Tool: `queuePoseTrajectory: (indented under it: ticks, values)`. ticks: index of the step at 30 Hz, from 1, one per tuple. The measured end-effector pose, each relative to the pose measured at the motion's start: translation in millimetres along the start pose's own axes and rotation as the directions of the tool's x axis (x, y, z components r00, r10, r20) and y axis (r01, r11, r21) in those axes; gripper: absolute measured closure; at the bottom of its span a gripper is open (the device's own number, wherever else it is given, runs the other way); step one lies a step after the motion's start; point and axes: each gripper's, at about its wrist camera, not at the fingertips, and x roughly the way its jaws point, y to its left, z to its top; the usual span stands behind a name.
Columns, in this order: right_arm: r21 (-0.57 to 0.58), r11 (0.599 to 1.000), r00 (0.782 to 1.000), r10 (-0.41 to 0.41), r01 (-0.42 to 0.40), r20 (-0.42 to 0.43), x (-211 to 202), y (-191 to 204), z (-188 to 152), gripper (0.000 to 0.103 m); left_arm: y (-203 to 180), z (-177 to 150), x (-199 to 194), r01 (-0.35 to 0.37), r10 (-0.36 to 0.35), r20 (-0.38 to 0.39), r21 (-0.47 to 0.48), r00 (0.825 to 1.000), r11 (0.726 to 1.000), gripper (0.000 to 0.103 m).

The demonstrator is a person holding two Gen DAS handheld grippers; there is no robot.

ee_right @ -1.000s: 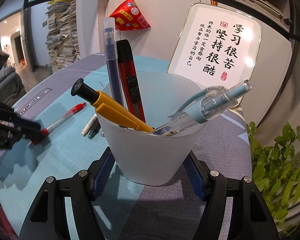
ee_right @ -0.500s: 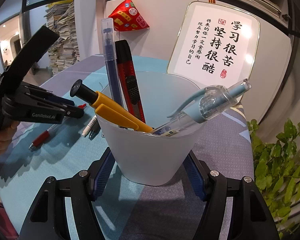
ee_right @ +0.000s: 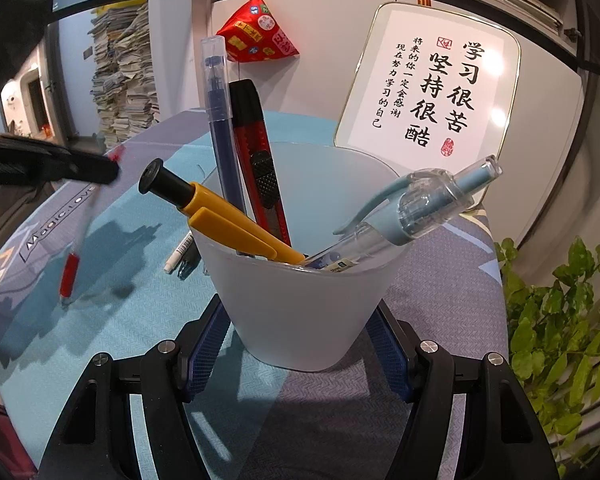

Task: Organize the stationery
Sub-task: 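Lift the red gel pen with the left gripper and drop it into the cup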

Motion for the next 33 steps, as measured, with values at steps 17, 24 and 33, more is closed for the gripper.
queuePoseTrajectory:
  ticks: [17,24,33]
  values:
    - [0.001,1.000,1.000,0.001,-0.001,0.000,0.2,0.7,0.1,0.033,-56.9,40.1,-90.3,0.151,-0.170,0.219,0.103,0.961,0.983,0.091]
    - [0.000,1.000,1.000,0.000,0.000,0.000,0.2,0.6,0.2,0.033,-99.0,65.9,-120.3,0.150,-0.214,0.337,0.208,0.917,0.967,0.091]
    - [0.002,1.000,1.000,0.001,-0.001,0.000,0.3,0.3,0.4,0.033,-125.4,84.3,-71.1,0.148,-0.211,0.284,0.228,0.935,0.962,0.091]
